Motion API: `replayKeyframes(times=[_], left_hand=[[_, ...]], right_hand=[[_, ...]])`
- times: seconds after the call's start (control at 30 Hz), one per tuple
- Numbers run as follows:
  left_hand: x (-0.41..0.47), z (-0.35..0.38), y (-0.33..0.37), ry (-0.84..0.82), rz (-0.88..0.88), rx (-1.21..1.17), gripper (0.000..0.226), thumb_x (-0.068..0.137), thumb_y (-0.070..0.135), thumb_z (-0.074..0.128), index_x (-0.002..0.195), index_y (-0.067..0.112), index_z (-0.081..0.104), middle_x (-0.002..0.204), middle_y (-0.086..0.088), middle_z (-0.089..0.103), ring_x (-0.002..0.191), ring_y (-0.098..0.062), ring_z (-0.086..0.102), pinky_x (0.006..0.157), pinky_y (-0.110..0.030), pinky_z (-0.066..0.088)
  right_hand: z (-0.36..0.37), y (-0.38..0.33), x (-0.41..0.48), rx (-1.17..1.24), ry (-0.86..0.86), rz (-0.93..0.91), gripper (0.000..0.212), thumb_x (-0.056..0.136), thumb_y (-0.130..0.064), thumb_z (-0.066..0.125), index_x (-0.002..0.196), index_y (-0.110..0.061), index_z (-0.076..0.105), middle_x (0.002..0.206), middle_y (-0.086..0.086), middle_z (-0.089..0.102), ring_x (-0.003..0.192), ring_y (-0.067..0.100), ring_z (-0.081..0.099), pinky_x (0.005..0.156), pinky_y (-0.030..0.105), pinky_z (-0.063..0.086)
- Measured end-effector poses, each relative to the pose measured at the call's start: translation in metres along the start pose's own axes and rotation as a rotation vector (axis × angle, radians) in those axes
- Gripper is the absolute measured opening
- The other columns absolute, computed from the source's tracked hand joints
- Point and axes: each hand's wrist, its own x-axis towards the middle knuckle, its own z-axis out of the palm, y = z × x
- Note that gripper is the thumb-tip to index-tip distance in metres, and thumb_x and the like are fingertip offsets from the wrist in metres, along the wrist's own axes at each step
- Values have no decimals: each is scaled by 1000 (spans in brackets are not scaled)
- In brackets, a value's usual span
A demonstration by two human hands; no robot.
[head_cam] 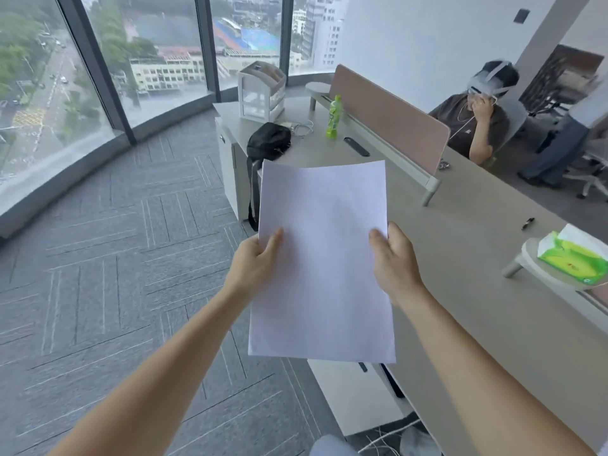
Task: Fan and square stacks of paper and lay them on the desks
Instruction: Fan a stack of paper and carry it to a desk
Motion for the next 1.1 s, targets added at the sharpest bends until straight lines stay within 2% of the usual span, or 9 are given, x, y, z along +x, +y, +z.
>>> replayKeyframes(times=[0.1,0.2,0.33,0.4,0.5,0.73,0.87,0.97,1.1], left_hand=[[20,-16,-3,45,27,-29,48,100,40,52,55,25,42,40,16,42,35,-3,37,37,-19,28],[45,-30,-2,44,-5,-86,50,101,40,52,55,23,38,43,16,40,36,-4,35,38,-18,27],[94,-45,-5,-28,-98,-184,40,97,45,56,77,12,68,72,1,68,62,-14,61,59,-27,48],[118,-44,-7,-71,-107,-192,41,93,49,59,91,10,71,84,-6,72,73,-22,65,70,-35,52],[178,-32,-6,-13,-43,-66,39,94,49,56,90,10,61,74,-5,57,66,-20,53,61,-36,44],[321,-6,23,35,49,191,36,100,38,50,71,17,51,53,14,49,45,-7,44,43,-22,38],[390,1,36,29,102,200,44,99,36,54,77,-1,52,63,0,47,52,-13,42,44,-23,35],[439,2,42,-27,115,151,46,99,38,55,85,-6,57,67,-3,53,58,-15,48,49,-26,40],[513,5,33,-105,47,72,50,92,50,57,87,0,62,70,-3,60,63,-19,56,58,-37,48]], right_hand=[[27,-11,16,-1,19,0,36,102,-16,44,69,-23,32,58,-15,33,49,3,29,54,24,28],[45,-11,39,-1,20,-20,29,102,-18,44,74,-16,42,67,-9,41,54,5,35,57,28,33],[65,4,86,63,62,3,28,102,-18,46,75,-11,41,67,-4,38,55,9,32,57,30,30],[75,11,108,119,75,37,27,102,-18,46,76,-11,43,67,-5,40,55,9,33,55,28,31],[93,24,159,157,100,52,31,102,-18,46,72,-18,37,64,-9,36,54,9,30,54,27,29],[107,34,285,226,150,93,34,101,-19,46,72,-18,26,63,-11,26,56,11,22,49,24,23],[109,36,343,233,119,102,26,100,-22,50,86,-1,43,70,-5,46,60,13,37,51,21,33],[109,37,386,197,82,141,14,102,-26,51,94,-14,51,69,-19,55,59,7,48,55,21,39],[131,49,436,174,121,231,28,102,-29,47,95,-2,46,78,2,46,65,17,41,58,30,34]])
